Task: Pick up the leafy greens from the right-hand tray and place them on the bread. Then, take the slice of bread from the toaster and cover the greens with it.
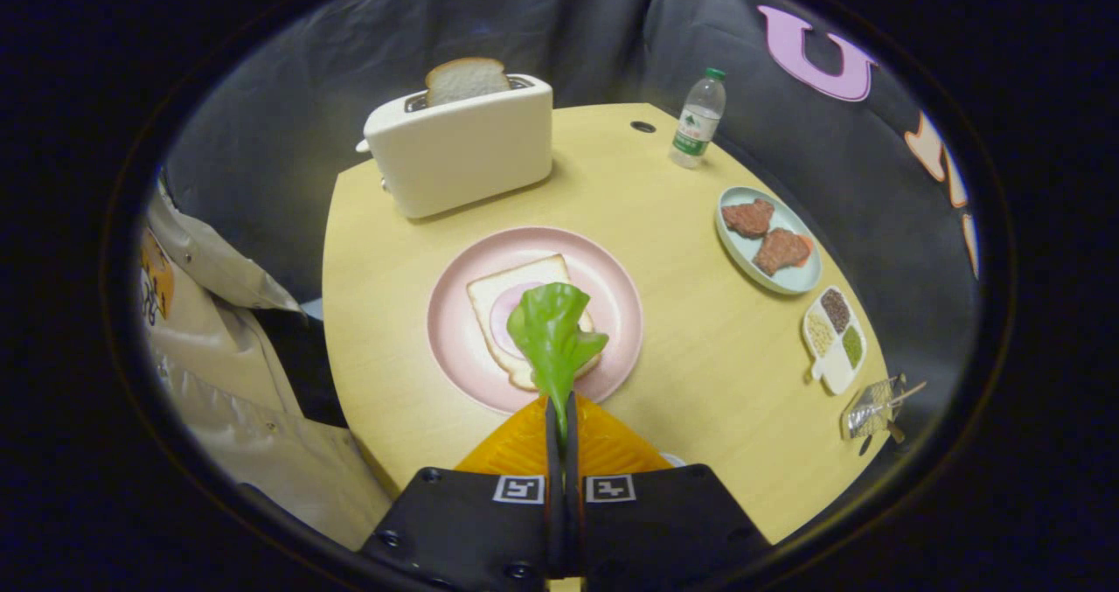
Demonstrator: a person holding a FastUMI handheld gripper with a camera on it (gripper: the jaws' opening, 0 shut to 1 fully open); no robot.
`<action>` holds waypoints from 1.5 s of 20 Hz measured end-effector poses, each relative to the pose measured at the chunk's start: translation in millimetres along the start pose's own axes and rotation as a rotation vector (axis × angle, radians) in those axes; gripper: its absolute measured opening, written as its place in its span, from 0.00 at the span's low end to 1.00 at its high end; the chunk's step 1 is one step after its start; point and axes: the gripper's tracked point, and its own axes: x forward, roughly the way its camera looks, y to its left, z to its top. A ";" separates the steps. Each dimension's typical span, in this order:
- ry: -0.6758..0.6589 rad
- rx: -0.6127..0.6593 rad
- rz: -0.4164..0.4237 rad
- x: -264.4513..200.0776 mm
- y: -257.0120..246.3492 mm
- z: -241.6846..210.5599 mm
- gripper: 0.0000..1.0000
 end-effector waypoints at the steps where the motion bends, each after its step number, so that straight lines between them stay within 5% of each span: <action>1: 0.002 -0.007 0.005 2.5 2.8 3.2 0.03; 16: 0.023 -0.025 0.085 73.8 43.8 52.7 0.10; 23: 0.071 -0.029 0.009 92.2 26.2 50.8 0.19; 30: 0.040 0.001 0.008 83.9 29.0 58.2 0.84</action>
